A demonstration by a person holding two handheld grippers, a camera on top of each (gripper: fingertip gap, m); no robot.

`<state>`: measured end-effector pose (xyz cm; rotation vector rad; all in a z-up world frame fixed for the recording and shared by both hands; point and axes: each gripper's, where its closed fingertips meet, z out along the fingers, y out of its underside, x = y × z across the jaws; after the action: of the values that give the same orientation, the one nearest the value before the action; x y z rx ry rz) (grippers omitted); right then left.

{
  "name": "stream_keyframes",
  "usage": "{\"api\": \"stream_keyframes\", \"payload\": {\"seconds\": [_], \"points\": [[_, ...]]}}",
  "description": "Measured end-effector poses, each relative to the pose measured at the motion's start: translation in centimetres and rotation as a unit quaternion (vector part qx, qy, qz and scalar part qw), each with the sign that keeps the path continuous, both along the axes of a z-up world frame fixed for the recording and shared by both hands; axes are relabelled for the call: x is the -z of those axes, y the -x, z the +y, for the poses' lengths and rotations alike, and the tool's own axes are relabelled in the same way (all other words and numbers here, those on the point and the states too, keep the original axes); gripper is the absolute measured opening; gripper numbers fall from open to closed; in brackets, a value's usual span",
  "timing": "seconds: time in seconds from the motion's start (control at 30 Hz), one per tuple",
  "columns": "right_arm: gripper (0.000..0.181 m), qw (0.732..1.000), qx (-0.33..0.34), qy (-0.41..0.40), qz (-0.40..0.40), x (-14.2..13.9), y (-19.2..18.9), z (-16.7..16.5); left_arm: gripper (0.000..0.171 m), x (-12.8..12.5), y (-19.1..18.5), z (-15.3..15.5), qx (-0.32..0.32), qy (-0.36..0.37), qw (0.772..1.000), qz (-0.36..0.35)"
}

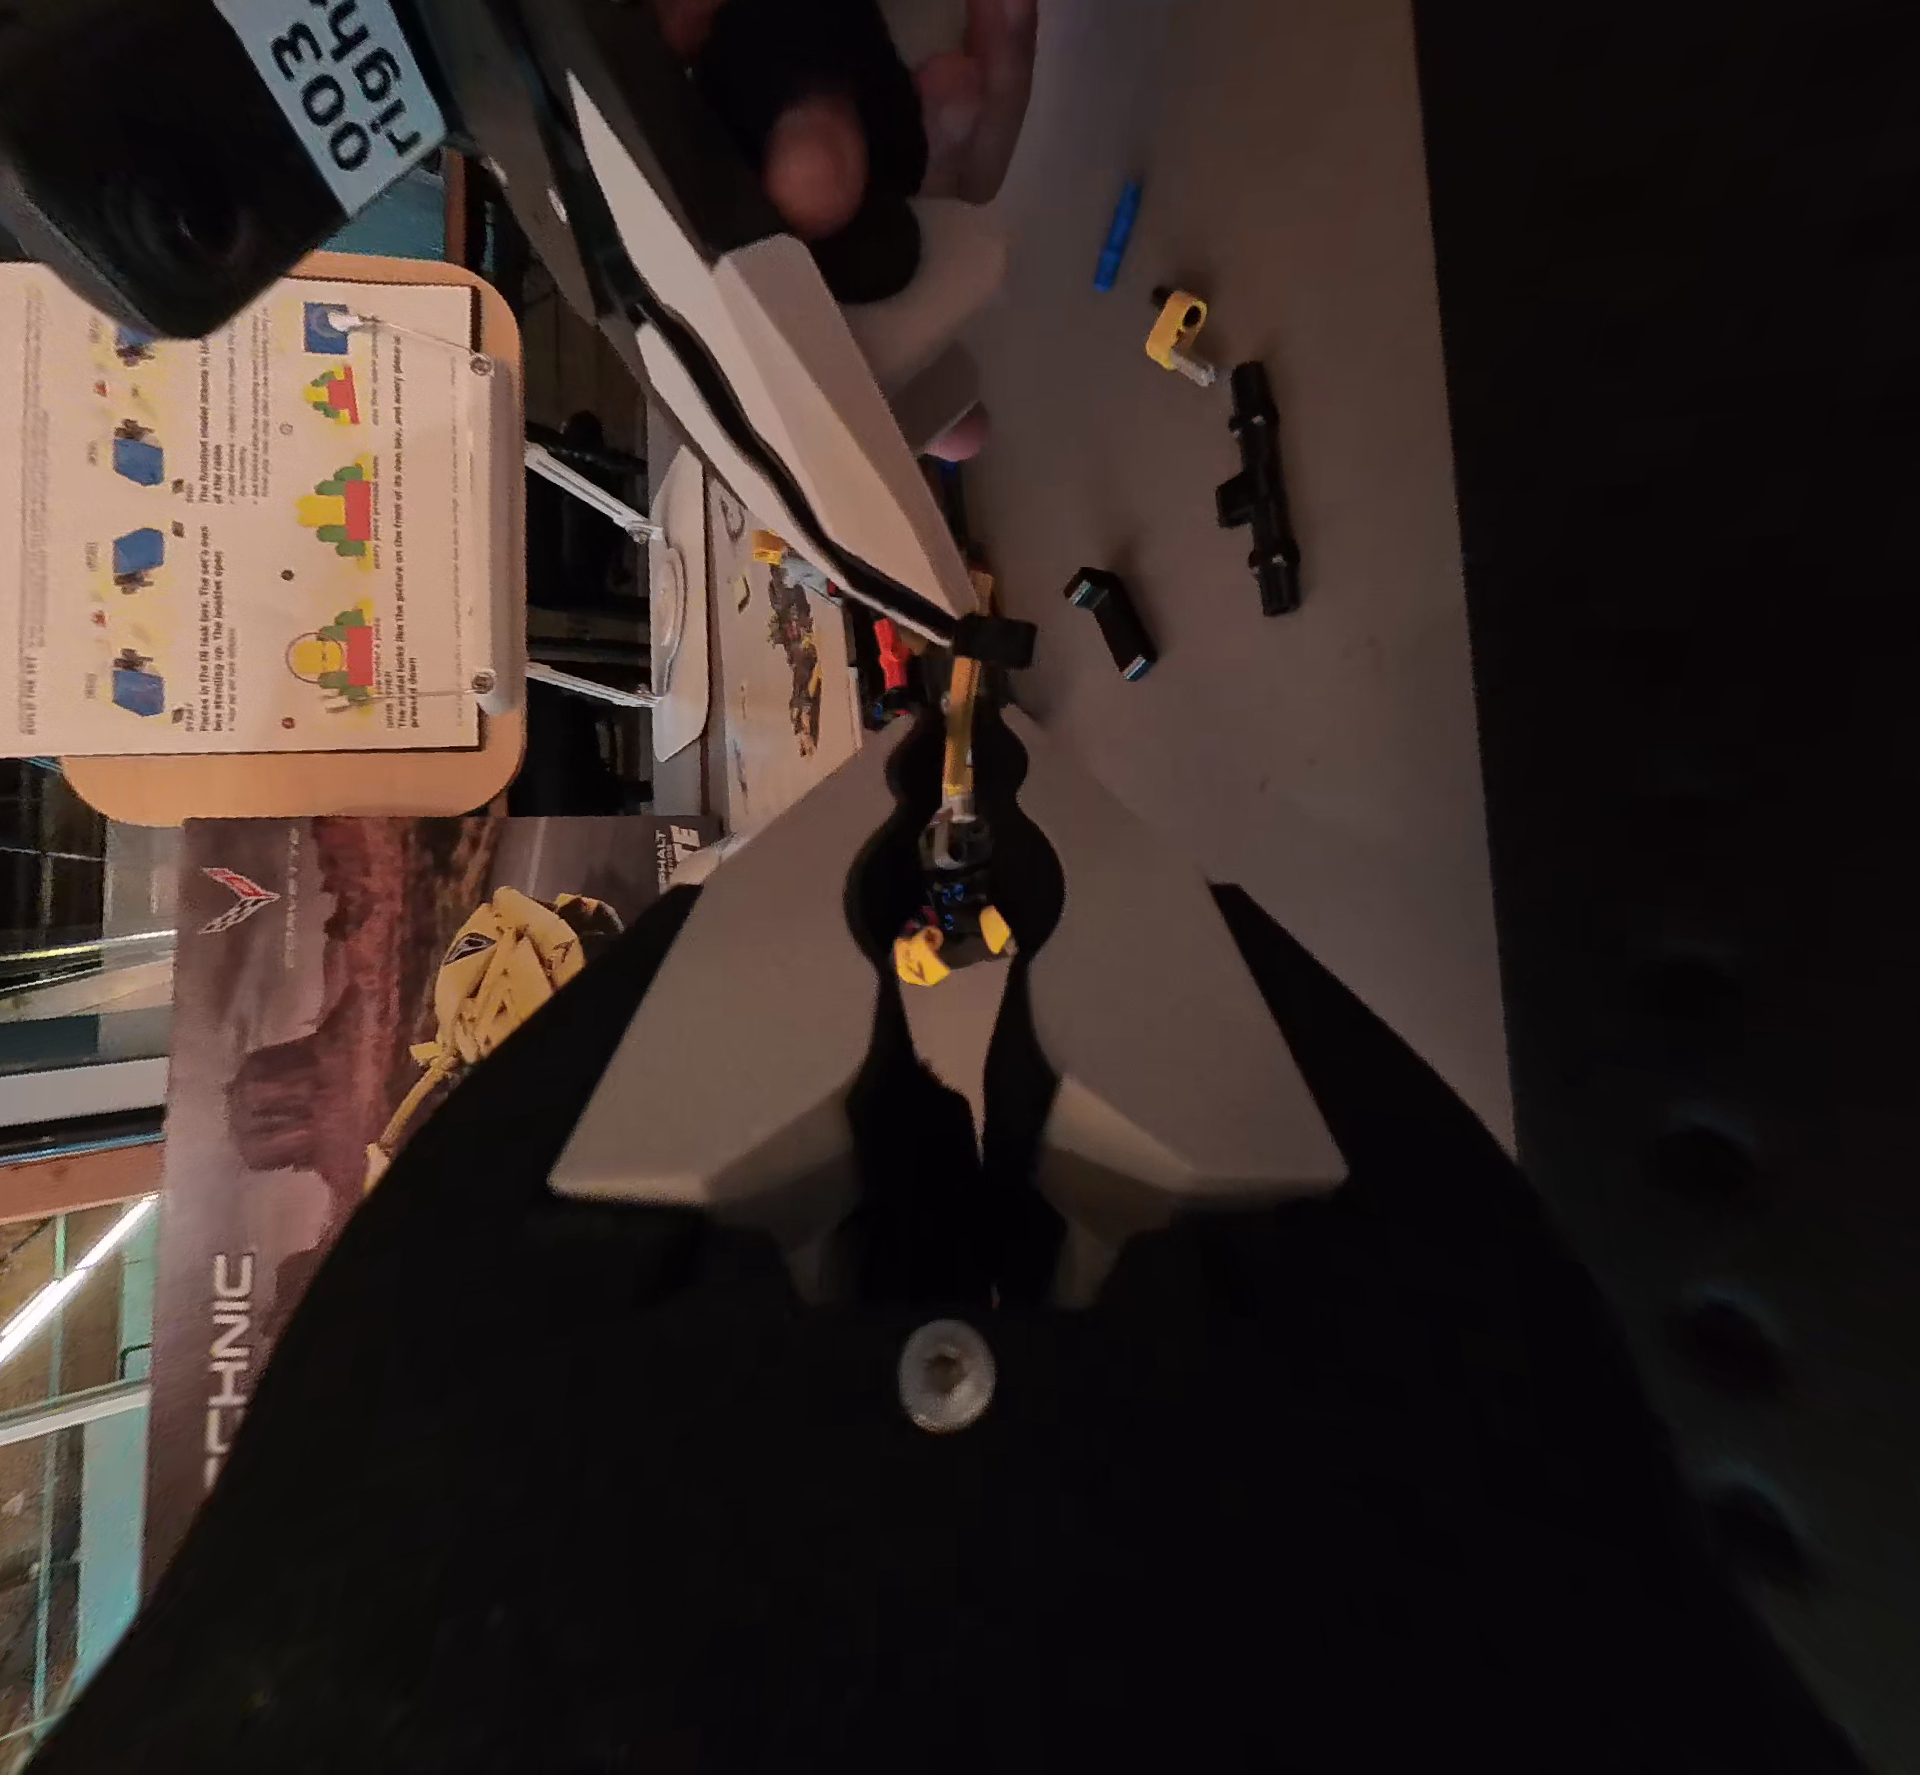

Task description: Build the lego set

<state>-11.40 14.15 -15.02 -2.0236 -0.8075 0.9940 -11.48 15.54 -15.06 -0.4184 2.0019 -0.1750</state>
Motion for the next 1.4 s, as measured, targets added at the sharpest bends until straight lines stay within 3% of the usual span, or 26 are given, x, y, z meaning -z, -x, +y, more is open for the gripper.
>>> {"api": "stream_keyframes", "payload": {"seconds": [0.27,0.33,0.4,0.47,0.57,0.63,0.7,0.93,1.07,1.13,1.2,1.27,1.4], "points": [[0.007,0.999,0.002,0.014,-0.032,1.0,0.5,0.1,0.001,0.1,0.1,0.3,-0.007,-0.073,0.997,0.013],[0.007,0.999,0.006,0.002,-0.032,0.8,0.3,0.3,0.002,-0.2,0.3,0.3,-0.016,-0.032,0.999,0.014],[0.007,0.999,0.01,-0.017,-0.028,0.4,0.0,0.5,0.008,-2.0,0.4,0.2,-0.029,0.104,0.994,-0.007],[0.007,0.999,0.011,-0.052,-0.011,-0.6,-0.1,0.7,0.019,-4.1,0.5,0.8,-0.053,0.29,0.955,-0.022],[0.007,0.994,0.017,-0.099,0.029,-2.7,0.0,1.0,0.028,-4.6,0.9,-0.4,-0.021,0.53,0.847,0.039],[0.007,0.993,0.012,-0.107,0.039,-3.3,0.4,1.0,0.022,-4.7,0.9,-0.8,0.005,0.603,0.796,0.05],[0.007,0.993,0.002,-0.111,0.032,-3.1,0.9,0.8,0.013,-4.3,0.6,-0.9,0.015,0.624,0.779,0.056],[0.007,0.994,-0.008,-0.111,-0.015,-1.9,1.3,0.5,0.005,-2.5,0.5,-1.4,0.014,0.583,0.807,0.089],[0.008,0.986,0.045,-0.155,-0.044,-2.4,0.5,1.9,0.005,-3.2,-0.3,0.1,-0.012,0.554,0.832,0.03],[0.024,0.983,0.073,-0.166,-0.026,-3.0,0.0,2.4,0.004,-3.9,-0.7,1.4,-0.033,0.484,0.873,-0.042],[0.032,0.984,0.121,-0.128,0.004,-3.2,-1.0,3.4,0.004,-4.0,-0.9,2.5,-0.06,0.373,0.921,-0.095],[0.044,0.983,0.152,-0.08,0.06,-3.8,-1.3,4.0,0.004,-4.0,-1.0,3.2,-0.084,0.258,0.954,-0.131],[0.047,0.97,0.194,-0.036,0.139,-4.7,-0.6,4.8,0.005,-4.3,-1.5,3.7,-0.115,0.111,0.972,-0.171]]}}
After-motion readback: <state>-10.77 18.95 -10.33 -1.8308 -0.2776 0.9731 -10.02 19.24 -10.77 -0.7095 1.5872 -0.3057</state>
